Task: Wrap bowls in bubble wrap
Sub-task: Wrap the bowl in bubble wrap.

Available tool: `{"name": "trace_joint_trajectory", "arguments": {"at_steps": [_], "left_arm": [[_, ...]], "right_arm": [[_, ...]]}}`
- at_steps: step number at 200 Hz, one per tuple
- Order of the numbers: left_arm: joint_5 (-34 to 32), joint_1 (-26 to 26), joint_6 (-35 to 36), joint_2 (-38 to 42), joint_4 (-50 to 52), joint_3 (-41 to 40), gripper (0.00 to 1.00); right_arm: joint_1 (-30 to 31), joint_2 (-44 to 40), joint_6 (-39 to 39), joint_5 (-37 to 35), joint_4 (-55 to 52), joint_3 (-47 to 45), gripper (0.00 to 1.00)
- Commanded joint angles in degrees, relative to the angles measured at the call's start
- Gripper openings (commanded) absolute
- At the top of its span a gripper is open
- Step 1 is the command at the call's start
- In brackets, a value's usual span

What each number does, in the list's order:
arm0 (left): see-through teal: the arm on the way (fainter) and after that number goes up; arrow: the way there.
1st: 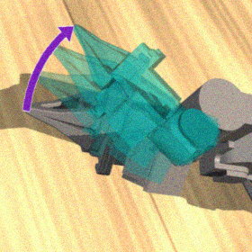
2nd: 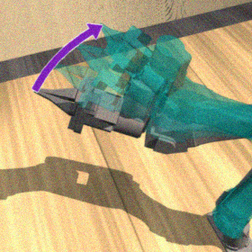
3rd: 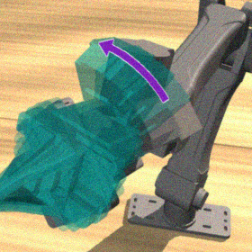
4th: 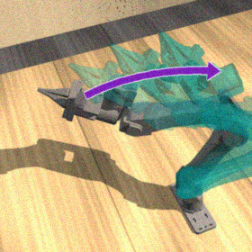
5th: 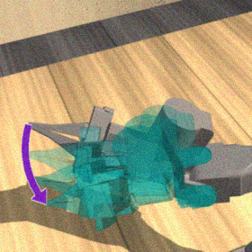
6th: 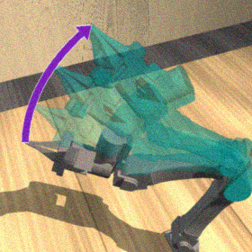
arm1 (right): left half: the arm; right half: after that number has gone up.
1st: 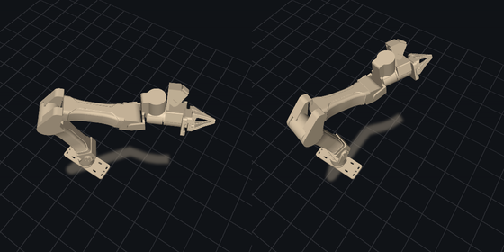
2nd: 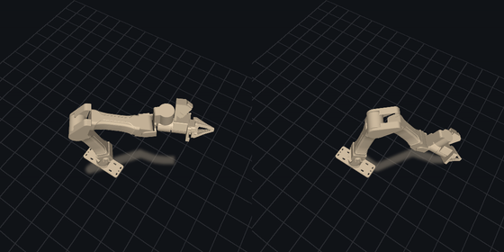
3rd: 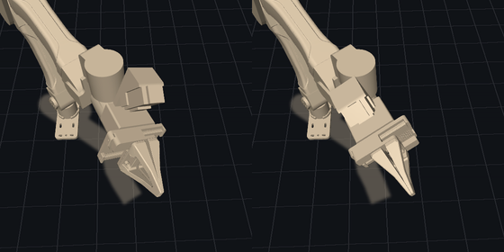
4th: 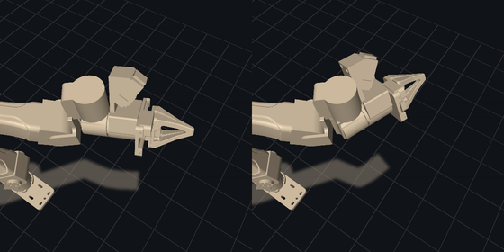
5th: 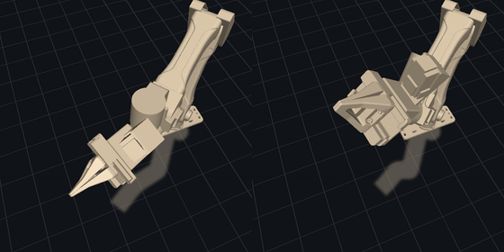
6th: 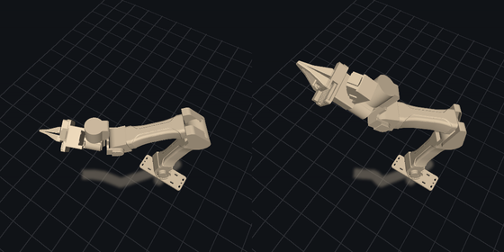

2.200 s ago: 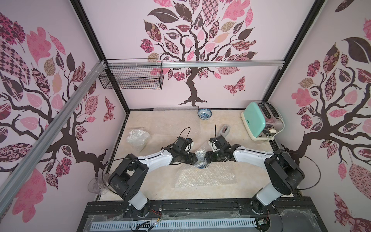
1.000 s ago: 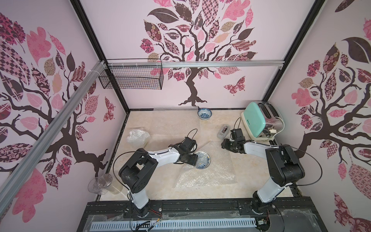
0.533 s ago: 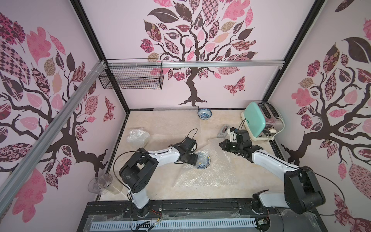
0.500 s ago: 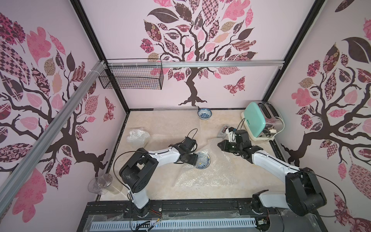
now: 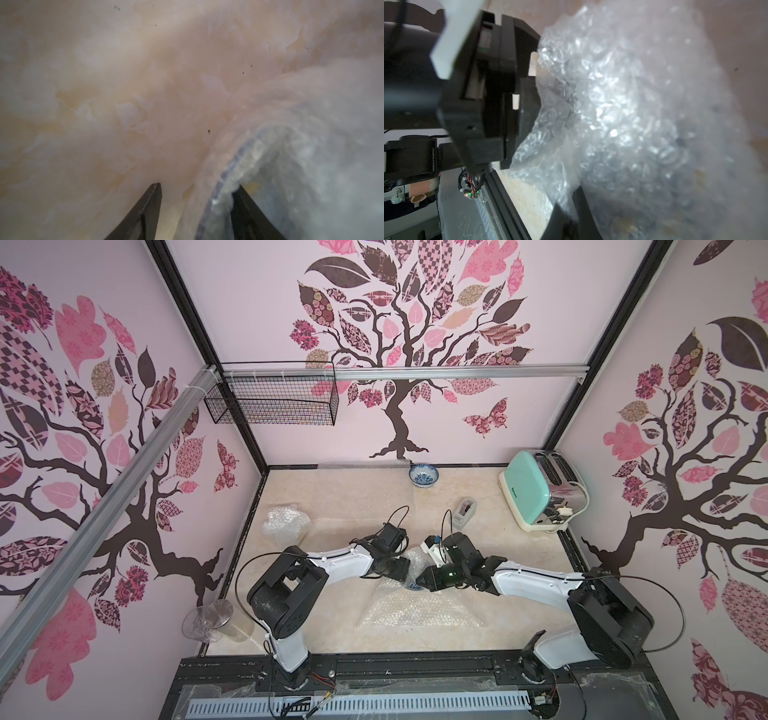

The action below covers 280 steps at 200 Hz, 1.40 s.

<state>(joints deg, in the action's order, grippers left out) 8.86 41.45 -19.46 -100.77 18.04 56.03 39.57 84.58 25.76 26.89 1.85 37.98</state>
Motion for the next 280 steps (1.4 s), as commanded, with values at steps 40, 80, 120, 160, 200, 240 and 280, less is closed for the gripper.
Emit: {"name": "trace_joint_trajectory", "arguments": {"at_steps": [40, 80, 120, 160, 200, 240, 280], "left_arm": [[-4.2, 0.3, -3.9, 3.5, 5.5, -1.6, 0.6], [-6.0, -1.9, -8.4, 9.3, 8.6, -2.1, 0.62], [3.1, -6.1, -11.5, 18.1, 1.0, -6.5, 0.63], [9.3, -6.0, -9.9, 13.9, -0.8, -5.4, 0.65], [13.8, -5.8, -11.6, 15.6, -6.5, -8.1, 0.66], [14.1, -5.8, -12.3, 18.0, -6.8, -9.3, 0.66], [15.2, -4.7, -12.8, 16.4, -8.7, -9.3, 0.66]], "right_arm": [[0.4, 4.5, -2.4, -1.3, -0.8, 1.0, 0.08], [0.4, 5.1, -3.2, -1.8, -1.2, 1.6, 0.1], [0.4, 6.0, -3.8, -1.5, -1.6, 2.5, 0.11], [0.4, 6.2, -4.0, -1.4, -1.8, 3.3, 0.12], [0.4, 6.5, -4.4, -1.5, -2.3, 3.6, 0.13], [0.4, 6.5, -4.8, -1.7, -3.0, 4.3, 0.13], [0.4, 6.5, -4.9, -1.5, -3.4, 5.0, 0.13]]}}
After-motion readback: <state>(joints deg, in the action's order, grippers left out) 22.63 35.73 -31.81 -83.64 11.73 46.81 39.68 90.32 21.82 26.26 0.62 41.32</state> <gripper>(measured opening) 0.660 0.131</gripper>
